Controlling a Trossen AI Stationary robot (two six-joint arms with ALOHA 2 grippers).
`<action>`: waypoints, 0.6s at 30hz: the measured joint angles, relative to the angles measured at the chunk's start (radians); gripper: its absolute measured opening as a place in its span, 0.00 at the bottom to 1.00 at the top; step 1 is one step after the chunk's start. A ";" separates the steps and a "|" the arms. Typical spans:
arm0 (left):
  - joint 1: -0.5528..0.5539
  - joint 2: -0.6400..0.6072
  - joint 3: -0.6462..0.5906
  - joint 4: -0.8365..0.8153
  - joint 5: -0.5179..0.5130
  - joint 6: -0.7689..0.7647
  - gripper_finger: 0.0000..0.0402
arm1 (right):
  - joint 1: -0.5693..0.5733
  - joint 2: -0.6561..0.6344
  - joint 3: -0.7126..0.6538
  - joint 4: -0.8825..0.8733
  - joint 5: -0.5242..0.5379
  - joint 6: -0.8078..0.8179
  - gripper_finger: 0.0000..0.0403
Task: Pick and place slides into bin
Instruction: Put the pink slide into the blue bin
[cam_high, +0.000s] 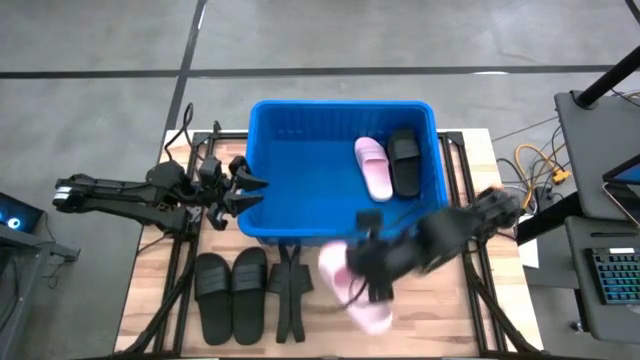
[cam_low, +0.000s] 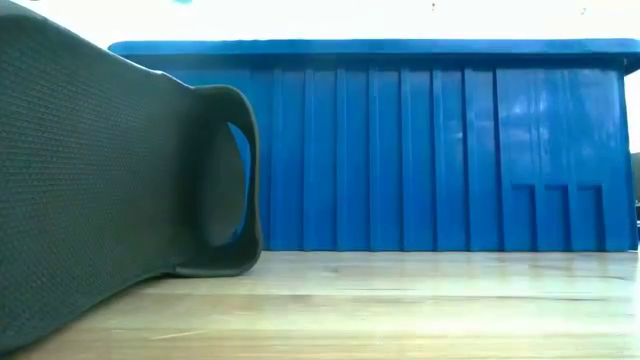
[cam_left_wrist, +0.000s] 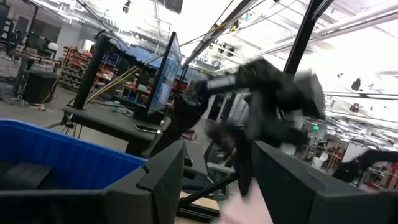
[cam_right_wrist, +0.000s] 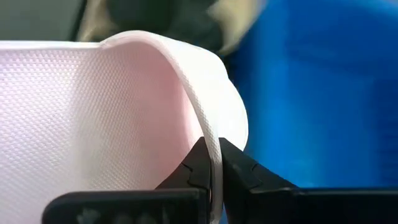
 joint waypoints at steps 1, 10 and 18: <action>0.000 0.000 0.000 0.000 0.000 0.000 0.44 | -0.011 -0.033 0.000 0.007 0.058 -0.007 0.02; 0.000 0.000 0.005 0.003 -0.015 0.001 0.44 | -0.173 -0.278 -0.087 0.014 0.251 -0.201 0.02; 0.000 -0.001 0.005 0.002 -0.141 0.009 0.44 | -0.477 -0.451 -0.387 0.097 0.084 -0.376 0.02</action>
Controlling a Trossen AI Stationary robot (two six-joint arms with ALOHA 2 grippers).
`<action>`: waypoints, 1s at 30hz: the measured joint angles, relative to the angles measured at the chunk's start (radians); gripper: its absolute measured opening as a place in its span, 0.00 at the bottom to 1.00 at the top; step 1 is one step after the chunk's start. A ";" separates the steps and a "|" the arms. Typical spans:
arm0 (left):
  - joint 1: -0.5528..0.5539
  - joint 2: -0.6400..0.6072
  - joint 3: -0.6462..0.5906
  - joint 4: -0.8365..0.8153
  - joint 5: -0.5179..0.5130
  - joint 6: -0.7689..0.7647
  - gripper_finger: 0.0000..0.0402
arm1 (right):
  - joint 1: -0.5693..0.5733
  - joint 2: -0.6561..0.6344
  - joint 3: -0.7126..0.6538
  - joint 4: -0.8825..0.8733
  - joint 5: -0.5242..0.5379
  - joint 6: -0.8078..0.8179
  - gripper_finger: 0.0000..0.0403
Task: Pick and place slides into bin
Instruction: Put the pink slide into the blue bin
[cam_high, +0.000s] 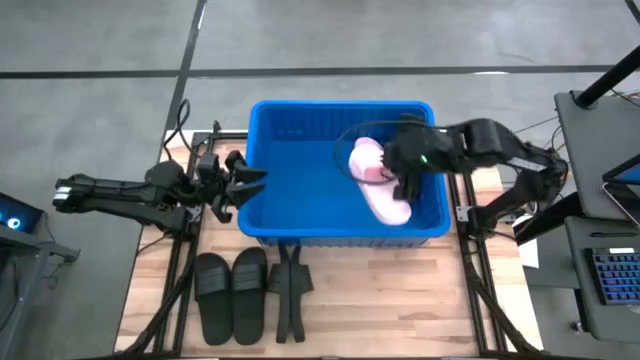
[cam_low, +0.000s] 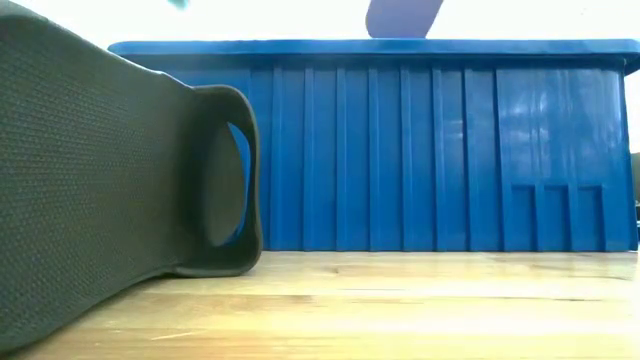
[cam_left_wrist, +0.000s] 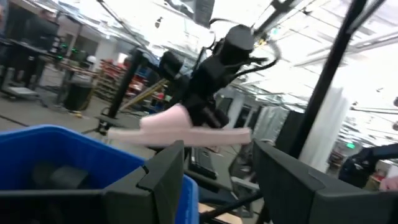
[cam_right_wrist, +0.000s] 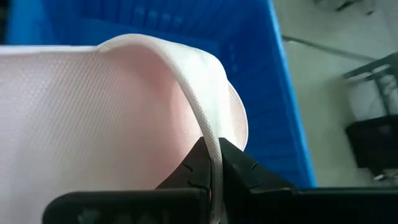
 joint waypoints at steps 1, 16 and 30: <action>0.000 0.002 0.000 0.000 -0.014 0.001 0.44 | -0.043 -0.020 -0.053 0.043 -0.039 -0.030 0.02; 0.000 0.016 -0.001 -0.001 -0.215 0.001 0.44 | -0.464 -0.118 -0.712 0.742 -0.196 -0.464 0.02; 0.000 0.041 -0.002 0.002 -0.233 0.001 0.44 | -0.527 -0.065 -0.993 1.054 -0.061 -0.690 0.02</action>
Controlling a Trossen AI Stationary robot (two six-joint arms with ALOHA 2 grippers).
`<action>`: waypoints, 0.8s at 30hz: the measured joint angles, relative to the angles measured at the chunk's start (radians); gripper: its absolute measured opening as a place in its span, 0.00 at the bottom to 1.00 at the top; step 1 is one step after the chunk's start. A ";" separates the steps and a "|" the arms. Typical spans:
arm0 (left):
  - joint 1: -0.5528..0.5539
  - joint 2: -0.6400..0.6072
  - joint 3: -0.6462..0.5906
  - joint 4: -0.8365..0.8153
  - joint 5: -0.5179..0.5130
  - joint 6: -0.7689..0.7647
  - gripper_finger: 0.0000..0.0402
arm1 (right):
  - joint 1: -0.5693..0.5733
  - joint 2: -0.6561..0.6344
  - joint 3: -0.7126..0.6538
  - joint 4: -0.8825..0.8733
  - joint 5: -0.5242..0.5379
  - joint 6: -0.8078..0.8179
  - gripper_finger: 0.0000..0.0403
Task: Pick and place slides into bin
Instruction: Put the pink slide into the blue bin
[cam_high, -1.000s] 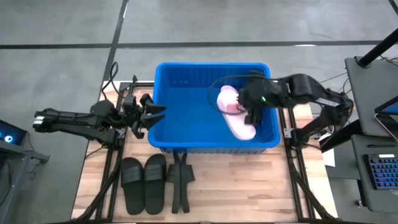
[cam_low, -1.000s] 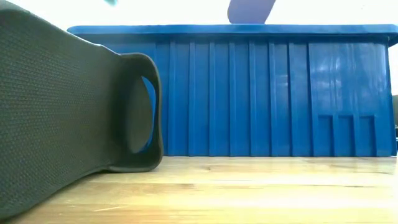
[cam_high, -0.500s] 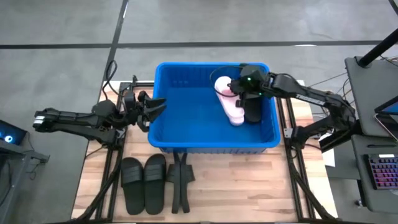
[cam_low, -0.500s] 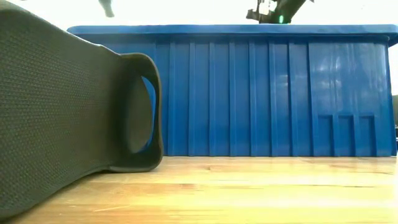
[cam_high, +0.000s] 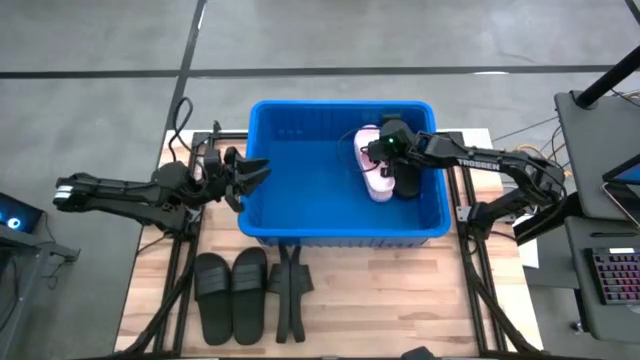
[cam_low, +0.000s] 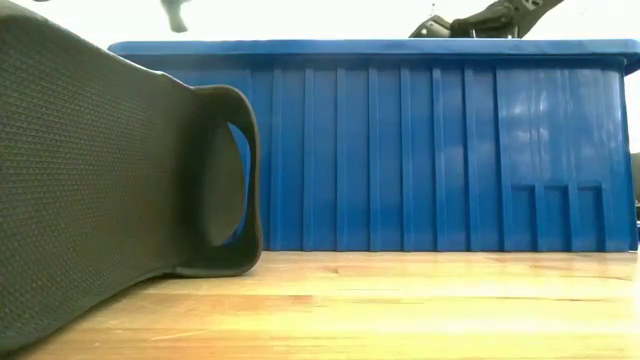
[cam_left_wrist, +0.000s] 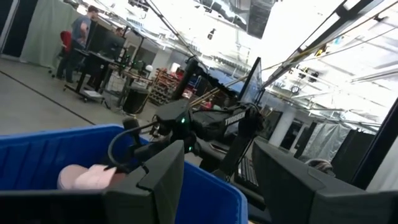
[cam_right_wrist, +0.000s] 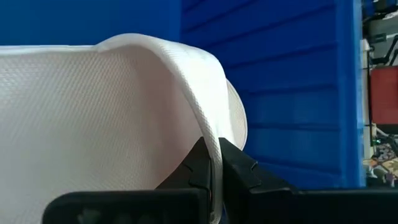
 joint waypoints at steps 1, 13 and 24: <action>0.000 0.002 0.001 0.000 0.000 0.000 0.44 | -0.001 0.001 -0.008 0.005 0.000 -0.002 0.02; 0.000 0.019 0.000 -0.004 -0.023 0.000 0.44 | -0.104 0.006 -0.029 0.048 -0.126 -0.032 0.02; 0.000 0.025 0.001 -0.002 -0.023 -0.003 0.44 | -0.131 0.005 -0.035 0.047 -0.164 -0.009 0.02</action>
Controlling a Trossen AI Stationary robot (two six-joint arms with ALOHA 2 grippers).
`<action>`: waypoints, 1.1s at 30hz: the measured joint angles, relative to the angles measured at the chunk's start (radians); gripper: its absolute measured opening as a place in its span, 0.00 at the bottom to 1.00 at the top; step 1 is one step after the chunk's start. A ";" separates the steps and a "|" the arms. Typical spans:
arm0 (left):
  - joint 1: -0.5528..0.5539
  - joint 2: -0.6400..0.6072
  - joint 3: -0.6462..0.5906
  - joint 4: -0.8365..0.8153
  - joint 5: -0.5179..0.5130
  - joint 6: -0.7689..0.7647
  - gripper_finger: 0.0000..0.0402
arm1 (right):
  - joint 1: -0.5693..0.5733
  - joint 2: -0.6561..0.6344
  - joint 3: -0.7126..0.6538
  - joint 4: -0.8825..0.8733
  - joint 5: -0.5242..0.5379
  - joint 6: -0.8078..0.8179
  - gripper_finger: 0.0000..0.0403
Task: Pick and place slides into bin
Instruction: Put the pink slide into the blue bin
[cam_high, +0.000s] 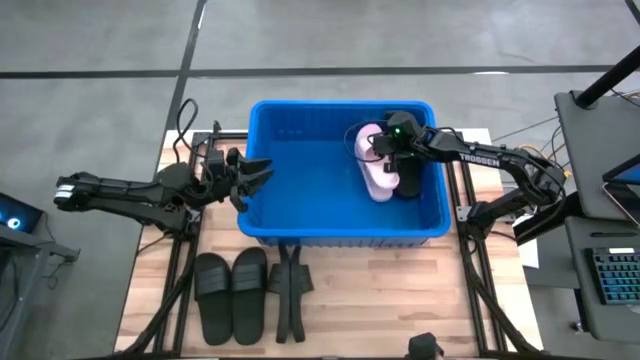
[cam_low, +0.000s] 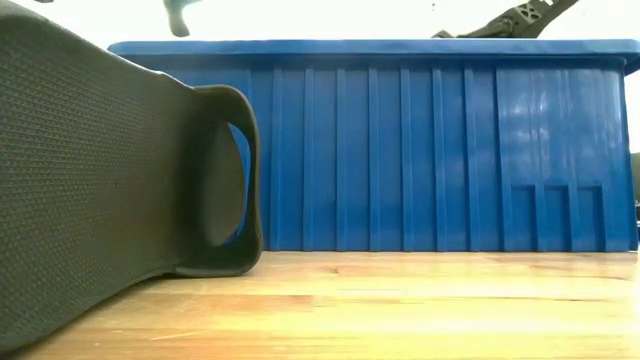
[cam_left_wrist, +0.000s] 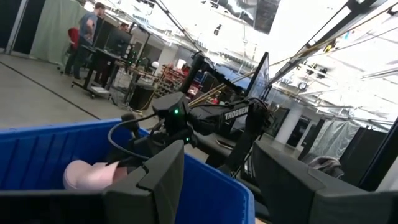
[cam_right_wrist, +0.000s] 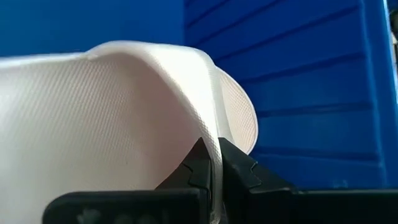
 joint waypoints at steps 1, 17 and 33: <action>0.000 0.001 0.000 0.000 0.000 0.000 0.44 | 0.000 0.000 -0.004 0.003 0.005 0.011 0.02; 0.000 0.009 0.000 -0.001 0.001 -0.004 0.44 | 0.000 -0.002 -0.087 0.095 0.007 0.196 0.02; 0.000 0.008 0.000 -0.001 0.001 -0.006 0.44 | 0.064 -0.010 -0.089 0.111 0.116 0.296 0.02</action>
